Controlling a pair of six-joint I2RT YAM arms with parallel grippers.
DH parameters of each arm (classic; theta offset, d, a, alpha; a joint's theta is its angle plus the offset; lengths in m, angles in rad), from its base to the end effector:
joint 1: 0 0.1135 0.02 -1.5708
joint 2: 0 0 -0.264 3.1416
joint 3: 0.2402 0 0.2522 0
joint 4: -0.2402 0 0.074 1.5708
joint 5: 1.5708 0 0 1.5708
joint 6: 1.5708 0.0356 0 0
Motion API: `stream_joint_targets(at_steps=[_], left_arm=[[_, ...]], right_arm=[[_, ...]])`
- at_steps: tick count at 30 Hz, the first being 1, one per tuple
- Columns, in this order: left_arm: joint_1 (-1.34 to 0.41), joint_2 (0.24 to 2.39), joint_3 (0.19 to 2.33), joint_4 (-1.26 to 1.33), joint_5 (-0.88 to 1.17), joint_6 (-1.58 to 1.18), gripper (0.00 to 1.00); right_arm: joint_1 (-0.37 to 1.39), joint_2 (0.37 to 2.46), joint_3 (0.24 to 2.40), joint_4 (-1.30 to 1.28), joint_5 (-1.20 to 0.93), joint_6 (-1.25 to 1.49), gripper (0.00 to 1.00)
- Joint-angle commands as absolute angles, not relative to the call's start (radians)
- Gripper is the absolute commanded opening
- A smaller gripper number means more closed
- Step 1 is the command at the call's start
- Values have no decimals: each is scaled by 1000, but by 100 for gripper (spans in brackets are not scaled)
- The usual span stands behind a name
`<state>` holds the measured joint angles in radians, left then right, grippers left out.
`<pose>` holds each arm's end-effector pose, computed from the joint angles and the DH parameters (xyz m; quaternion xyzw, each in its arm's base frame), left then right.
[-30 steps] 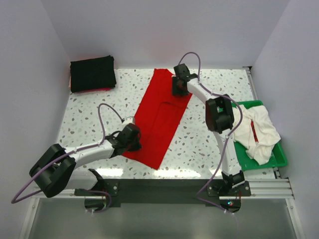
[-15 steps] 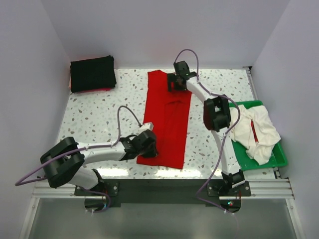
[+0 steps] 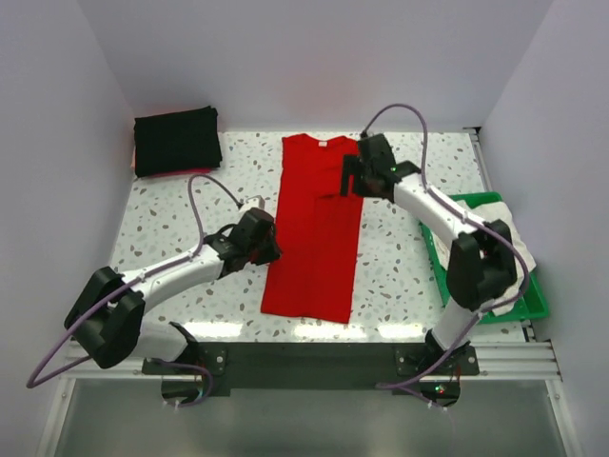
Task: Fold and stack the t-shirts
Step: Fold the tshirt
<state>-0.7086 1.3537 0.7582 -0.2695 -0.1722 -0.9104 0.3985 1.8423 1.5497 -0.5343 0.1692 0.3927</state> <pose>0.2092 -0.1713 0.2006 -0.1237 0.9272 -0.1936 0.2960 0.3862 0.1561 0.2743 0.0280 0.9284 0.0669 0.3645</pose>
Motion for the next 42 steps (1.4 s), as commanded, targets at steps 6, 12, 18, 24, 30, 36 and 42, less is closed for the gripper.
stream_joint_targets(at_steps=[6,12,18,24,30,36,42], left_arm=[[-676,1397,657,-193,-54,-884,20],[-678,1385,551,-176,-40,-897,17],[-681,1370,485,-182,-18,-922,12],[-684,1304,445,-212,-6,-953,10],[-684,1240,505,-296,-28,-908,19],[-684,1152,538,-394,-45,-874,28],[-686,1121,560,-474,-51,-851,30]], right_arm=[[699,1542,959,-428,132,619,72],[845,1447,810,-443,123,715,71],[876,1427,729,-492,124,713,69],[876,1381,681,-566,146,698,68],[877,1278,736,-652,175,698,68],[894,1183,762,-693,120,701,58],[1020,1236,785,-695,153,748,49]])
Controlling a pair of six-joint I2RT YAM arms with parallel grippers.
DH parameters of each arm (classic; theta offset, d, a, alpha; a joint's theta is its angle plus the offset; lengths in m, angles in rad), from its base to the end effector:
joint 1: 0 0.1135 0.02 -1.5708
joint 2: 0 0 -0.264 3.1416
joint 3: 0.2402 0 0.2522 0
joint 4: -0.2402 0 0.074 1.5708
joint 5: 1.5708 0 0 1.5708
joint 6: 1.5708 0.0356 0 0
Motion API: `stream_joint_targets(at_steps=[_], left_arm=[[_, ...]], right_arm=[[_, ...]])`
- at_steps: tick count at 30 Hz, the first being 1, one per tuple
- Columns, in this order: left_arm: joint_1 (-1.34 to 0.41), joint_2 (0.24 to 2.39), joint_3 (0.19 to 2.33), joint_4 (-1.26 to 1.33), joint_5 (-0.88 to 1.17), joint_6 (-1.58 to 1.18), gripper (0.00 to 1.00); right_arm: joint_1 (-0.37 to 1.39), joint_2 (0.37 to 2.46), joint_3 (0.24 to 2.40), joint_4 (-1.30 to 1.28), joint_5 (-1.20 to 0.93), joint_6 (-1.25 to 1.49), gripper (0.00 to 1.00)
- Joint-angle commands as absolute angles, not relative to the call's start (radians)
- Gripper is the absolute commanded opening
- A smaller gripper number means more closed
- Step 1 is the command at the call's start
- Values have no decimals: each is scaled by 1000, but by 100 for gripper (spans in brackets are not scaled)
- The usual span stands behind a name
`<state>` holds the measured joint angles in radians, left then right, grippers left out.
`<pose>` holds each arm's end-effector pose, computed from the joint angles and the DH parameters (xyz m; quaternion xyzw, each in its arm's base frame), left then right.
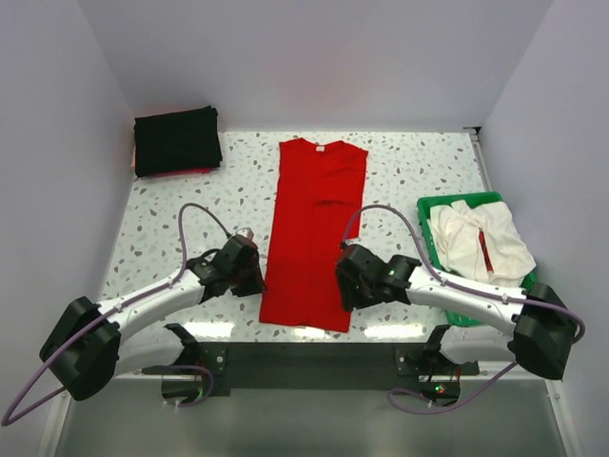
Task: Fold and stack the t-shirts
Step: Fold the tshirt
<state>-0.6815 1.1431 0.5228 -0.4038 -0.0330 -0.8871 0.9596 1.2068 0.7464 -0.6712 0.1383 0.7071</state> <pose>0.1574 -0.1261 0.1665 -0.1032 0.9572 -0.1794 0.2023 0.1295 0.1762 0.2062 -0.1077 0.9678 0.1155 0.1960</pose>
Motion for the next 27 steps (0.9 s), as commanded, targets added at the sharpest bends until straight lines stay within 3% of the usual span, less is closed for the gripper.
stream_joint_targets(at_steps=[1,9,27], left_arm=[[-684,1120,555,-480,-48,-853,30],[-698,1094,505,-509,-26,-926,32],[-769,1150,500,-480,-5,-931,34]], right_arm=[[1037,1249,791,-695,163,756,49],[1166,1350,827,-686,215,796,43],[1184,1431,788,-617,193,801,34]])
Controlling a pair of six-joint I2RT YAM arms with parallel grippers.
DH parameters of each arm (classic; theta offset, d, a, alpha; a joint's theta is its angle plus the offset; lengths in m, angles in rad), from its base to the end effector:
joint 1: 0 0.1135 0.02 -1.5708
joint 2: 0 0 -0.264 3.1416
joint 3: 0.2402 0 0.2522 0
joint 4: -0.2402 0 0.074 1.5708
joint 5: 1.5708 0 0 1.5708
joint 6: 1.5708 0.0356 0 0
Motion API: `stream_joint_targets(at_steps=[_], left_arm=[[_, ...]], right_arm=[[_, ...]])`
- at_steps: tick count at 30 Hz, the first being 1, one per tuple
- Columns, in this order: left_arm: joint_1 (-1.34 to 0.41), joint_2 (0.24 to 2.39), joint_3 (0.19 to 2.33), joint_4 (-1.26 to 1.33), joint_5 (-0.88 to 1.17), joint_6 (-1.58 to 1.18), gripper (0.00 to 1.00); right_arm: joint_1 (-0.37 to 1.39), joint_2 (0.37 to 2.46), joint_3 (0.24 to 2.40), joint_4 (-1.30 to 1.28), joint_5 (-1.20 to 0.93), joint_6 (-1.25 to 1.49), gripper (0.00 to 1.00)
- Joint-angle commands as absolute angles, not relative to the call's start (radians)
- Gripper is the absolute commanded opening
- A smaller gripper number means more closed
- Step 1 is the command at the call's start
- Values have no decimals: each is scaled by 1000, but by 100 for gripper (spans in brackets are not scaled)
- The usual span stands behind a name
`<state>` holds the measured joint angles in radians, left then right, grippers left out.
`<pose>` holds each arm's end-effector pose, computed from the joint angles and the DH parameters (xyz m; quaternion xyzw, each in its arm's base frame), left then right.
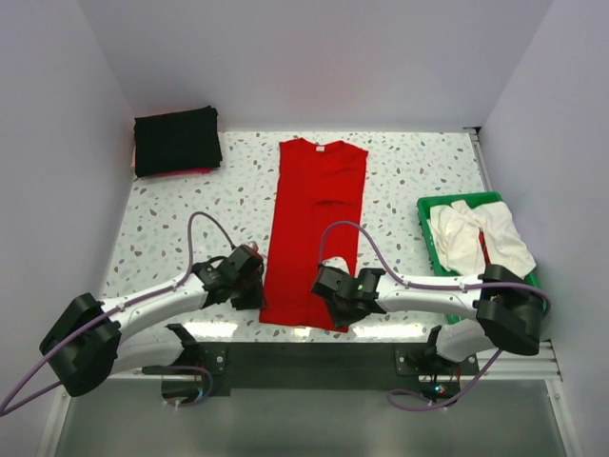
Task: Fold and stack the t-shirts
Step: Fold the tshirt
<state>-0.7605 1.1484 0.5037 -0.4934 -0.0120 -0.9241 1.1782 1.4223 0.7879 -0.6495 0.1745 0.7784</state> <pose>0.1376 -0.1304 0.1555 -0.0811 0.9733 -0.1563 0.1473 0.0993 0.2237 0.1731 -0.1836 0.9688 0.0700 0.1511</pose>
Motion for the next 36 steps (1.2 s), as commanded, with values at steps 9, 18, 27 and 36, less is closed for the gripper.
stream_joint_targets(at_steps=[9,18,27,36], left_arm=[[-778,1170,492,-468,17,-925,15],[-778,1158,509,-495,3,-927,0],[-778,1149,505,-489,3,-928,0],[-778,1147,506,-495,3,-923,0]], right_arm=[[1184,1417,756,-614,192,815,18],[1184,1371,729,-638,201,834,8],[1184,1325,781,-669,248,835,37],[1184,1413,773,-621,239,827,37]])
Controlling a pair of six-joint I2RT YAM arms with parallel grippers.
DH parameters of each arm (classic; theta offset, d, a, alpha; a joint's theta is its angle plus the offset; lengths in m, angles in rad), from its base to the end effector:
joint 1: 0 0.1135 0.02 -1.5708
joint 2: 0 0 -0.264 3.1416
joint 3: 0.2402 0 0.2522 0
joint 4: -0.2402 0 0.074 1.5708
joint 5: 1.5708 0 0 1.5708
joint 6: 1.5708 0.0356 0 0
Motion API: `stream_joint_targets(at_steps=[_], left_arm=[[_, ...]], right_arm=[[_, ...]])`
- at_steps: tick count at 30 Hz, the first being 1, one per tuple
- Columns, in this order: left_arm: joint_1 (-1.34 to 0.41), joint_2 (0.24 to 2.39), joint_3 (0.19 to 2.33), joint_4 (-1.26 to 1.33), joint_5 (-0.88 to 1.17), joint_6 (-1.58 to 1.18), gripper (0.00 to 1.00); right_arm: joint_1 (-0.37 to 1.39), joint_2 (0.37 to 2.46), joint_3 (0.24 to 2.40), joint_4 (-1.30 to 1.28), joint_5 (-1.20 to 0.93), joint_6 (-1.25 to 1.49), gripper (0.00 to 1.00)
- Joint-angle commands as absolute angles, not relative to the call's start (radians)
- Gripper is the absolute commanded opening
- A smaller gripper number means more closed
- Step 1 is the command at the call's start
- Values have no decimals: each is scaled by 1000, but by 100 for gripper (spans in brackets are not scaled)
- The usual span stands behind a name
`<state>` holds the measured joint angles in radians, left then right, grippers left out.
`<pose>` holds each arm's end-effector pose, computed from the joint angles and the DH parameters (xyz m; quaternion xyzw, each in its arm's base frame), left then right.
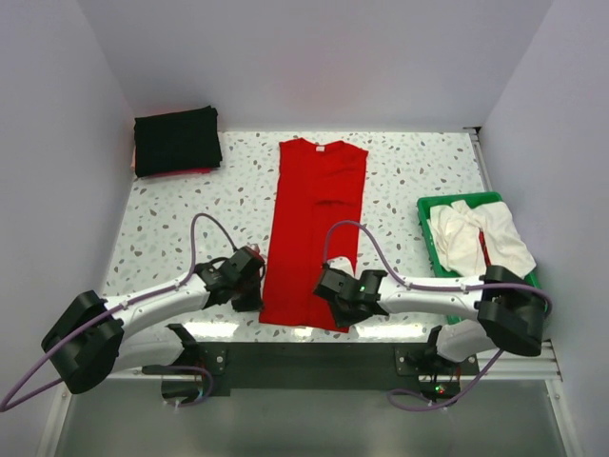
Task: Fold and stack the t-shirts
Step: Fold the tshirt
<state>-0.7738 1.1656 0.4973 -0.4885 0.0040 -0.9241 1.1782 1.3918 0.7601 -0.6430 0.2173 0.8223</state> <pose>0.1354 -0.1325 0.1511 -0.0731 0.9759 -0.1556 0.1343 0.0981 0.2168 0.1730 -0.1583 0.9705 0.0655 0.1695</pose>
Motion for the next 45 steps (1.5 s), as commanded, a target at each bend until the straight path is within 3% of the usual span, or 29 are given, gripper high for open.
stream_joint_targets(at_steps=[1,5,15,17,18,21,34,40,45], left_arm=[[-778,1147,506,-494,2,-923,0],[-778,1146,508,-495,3,-925,0],[-778,1147,509,-499,3,-925,0],[-778,1150,508,-499,2,-925,0],[-779,1149,508,-499,3,-925,0],[-778,1147,506,-500,2,-923,0],[-776,1146,506,-503,2,-923,0],[-776,1146,506,-506,3,-923,0],[-778,1143,505,-512,3,-928,0]], right_arm=[[1184,1414,770,-618,239,827,37],[1184,1428,758,-603,232,828,35],[1184,1397,733,-635,250,841,15],[1184,1393,735,-638,249,842,18],[1184,1382,742,-643,250,842,27],[1184,1359,761,-647,258,839,39],[1190,1454,784,-611,245,816,40],[1192,1448,758,-606,244,827,33],[1190,1421,741,-623,256,838,17]])
